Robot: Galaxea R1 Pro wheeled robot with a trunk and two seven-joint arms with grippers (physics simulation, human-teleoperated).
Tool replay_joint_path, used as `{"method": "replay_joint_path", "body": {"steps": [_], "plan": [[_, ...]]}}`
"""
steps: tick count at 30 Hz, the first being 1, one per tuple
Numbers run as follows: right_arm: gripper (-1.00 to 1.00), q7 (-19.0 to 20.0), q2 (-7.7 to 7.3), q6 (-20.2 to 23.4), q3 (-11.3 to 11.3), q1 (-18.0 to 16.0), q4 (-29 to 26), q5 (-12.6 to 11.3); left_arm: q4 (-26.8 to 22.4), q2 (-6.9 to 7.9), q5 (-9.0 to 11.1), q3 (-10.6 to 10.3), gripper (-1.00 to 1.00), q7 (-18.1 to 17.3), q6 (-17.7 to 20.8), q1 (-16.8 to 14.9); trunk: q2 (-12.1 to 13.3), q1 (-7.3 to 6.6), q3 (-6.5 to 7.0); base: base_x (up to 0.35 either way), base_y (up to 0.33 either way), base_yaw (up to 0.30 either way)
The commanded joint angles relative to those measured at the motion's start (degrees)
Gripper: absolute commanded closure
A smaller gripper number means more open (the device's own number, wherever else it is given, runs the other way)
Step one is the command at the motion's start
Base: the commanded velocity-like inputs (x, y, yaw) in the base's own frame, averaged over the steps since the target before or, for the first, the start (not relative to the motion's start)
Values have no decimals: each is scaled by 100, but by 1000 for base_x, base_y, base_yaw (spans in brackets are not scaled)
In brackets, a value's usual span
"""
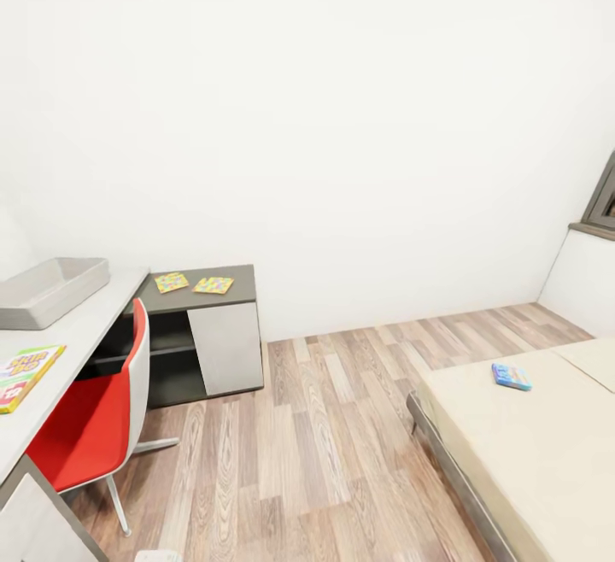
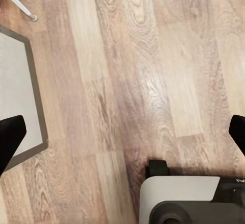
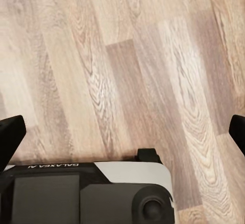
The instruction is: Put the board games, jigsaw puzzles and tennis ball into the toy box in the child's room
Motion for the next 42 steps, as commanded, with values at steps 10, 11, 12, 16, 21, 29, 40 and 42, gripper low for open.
{"method": "replay_joint_path", "body": {"steps": [10,11,12,16,21,29,40,42], "plan": [[-100,-45,123,37,2,-1,-10,47,-13,-1,-14,-5,-100,-9,32,3,233,-130,154,0,0,0],[-100,-46,126,37,2,-1,-10,47,-13,-1,-19,-4,-100,-9,31,4,233,-130,155,0,0,0],[-100,-46,129,37,2,-1,-10,47,-13,-1,-23,-4,-100,-9,28,7,233,-130,156,0,0,0],[-100,-48,143,41,5,-1,-10,55,-13,-1,-35,-15,-100,-5,21,20,233,-130,157,0,0,0],[-100,-48,147,42,8,-1,-10,56,-13,-1,-38,-18,-100,-6,19,24,233,-130,162,0,0,0],[-100,-99,149,43,11,-1,-10,56,-13,-2,-39,-21,-100,-6,18,25,233,-130,215,0,0,0],[-100,-167,163,39,11,-1,-10,57,-13,-24,-37,-36,-100,-6,18,25,233,-130,318,82,0,0],[-100,-169,165,38,11,-1,-10,57,-13,-23,-38,-40,-100,-4,20,25,233,-130,337,122,0,0]]}}
